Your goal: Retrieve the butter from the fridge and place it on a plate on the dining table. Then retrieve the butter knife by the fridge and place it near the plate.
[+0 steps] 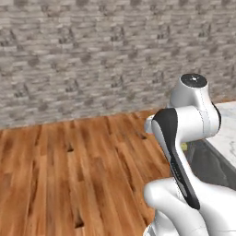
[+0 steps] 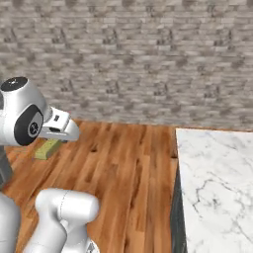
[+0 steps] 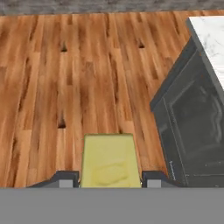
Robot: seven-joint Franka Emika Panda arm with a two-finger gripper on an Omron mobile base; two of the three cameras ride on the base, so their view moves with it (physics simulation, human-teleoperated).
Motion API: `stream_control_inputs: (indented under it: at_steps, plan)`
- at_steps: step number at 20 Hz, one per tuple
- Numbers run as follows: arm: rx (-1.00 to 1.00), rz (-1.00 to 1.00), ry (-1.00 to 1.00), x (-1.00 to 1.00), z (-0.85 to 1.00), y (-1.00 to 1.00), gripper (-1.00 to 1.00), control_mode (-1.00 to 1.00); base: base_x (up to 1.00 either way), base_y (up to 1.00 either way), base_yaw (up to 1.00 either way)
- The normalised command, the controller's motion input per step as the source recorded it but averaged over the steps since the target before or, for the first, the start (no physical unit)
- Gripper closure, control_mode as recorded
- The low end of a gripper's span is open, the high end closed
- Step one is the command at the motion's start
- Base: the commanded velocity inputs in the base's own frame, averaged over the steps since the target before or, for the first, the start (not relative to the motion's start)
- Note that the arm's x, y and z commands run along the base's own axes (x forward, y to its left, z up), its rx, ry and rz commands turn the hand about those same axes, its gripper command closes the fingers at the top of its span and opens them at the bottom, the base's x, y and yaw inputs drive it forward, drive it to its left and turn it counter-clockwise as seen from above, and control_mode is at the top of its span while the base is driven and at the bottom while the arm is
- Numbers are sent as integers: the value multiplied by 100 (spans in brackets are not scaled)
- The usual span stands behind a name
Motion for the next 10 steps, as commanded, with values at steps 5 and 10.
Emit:
stream_control_inputs:
  at_steps: [5, 10]
  plan:
    - [0, 0, 0, 0, 0, 0, 100, 100, 0, 0, -77]
    - [0, 0, 0, 0, 0, 0, 100, 100, 0, 0, -72]
